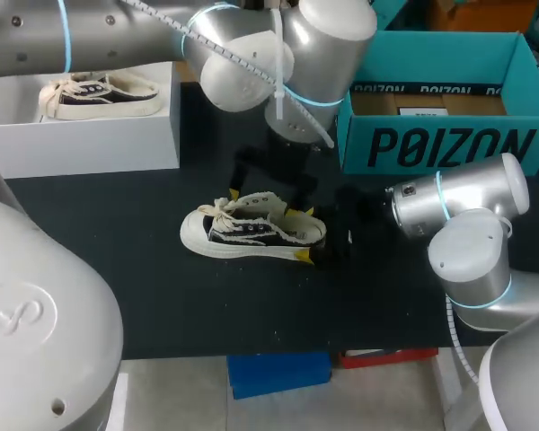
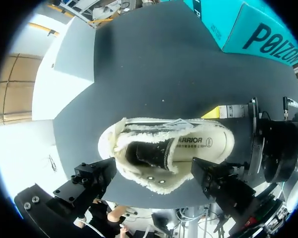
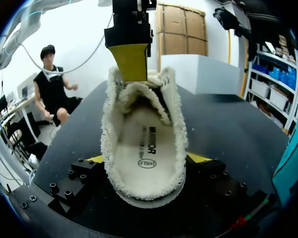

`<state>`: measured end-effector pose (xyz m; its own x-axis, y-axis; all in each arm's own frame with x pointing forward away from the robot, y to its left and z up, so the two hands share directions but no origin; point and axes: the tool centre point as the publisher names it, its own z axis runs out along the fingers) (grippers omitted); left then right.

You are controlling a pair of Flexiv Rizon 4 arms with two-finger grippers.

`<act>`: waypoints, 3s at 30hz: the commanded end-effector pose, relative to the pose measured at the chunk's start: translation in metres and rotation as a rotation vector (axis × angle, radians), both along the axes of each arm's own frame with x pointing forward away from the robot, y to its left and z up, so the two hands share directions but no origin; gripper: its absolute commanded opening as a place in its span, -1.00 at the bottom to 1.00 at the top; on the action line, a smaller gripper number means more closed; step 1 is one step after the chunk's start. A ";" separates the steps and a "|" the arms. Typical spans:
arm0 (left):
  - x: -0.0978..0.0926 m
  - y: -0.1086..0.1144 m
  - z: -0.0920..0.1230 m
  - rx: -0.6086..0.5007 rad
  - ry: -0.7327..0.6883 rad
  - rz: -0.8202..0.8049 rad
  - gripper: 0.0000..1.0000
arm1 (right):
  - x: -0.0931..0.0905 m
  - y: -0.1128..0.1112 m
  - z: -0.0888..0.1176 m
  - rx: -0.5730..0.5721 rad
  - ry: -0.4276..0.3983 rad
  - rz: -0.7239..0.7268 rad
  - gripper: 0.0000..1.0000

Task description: Take the shoe out of the shoebox, open the shoe tongue, remove and reinsert the insole, then place the shoe into the shoebox

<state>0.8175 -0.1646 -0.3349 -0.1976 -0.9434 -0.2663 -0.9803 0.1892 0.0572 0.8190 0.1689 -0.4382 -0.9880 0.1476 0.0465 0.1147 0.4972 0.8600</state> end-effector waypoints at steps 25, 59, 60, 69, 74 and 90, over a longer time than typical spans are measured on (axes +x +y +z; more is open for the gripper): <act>0.001 0.018 -0.037 0.233 0.033 -0.022 -0.32 | -0.001 0.003 -0.003 0.000 0.001 -0.001 -1.00; -0.003 0.034 0.009 0.102 -0.092 -0.034 -1.00 | -0.001 0.003 -0.003 0.000 0.001 -0.001 -1.00; -0.004 0.038 0.009 0.102 -0.094 -0.028 -1.00 | -0.001 0.003 -0.003 0.000 0.001 -0.001 -1.00; -0.005 0.076 0.013 0.087 -0.117 0.056 -1.00 | -0.001 0.003 -0.003 0.000 0.001 -0.001 -1.00; -0.004 0.090 0.015 0.081 -0.128 0.085 -1.00 | -0.001 0.003 -0.003 0.000 0.001 -0.001 -1.00; -0.006 0.118 -0.004 0.088 -0.095 0.143 -1.00 | -0.001 0.003 -0.003 0.000 0.001 -0.001 -1.00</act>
<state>0.8111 -0.0573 -0.3351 -0.0304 -0.9257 -0.3770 -0.9985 0.0455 -0.0312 0.8181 0.1733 -0.4377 -0.9882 0.1463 0.0457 0.1133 0.4963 0.8607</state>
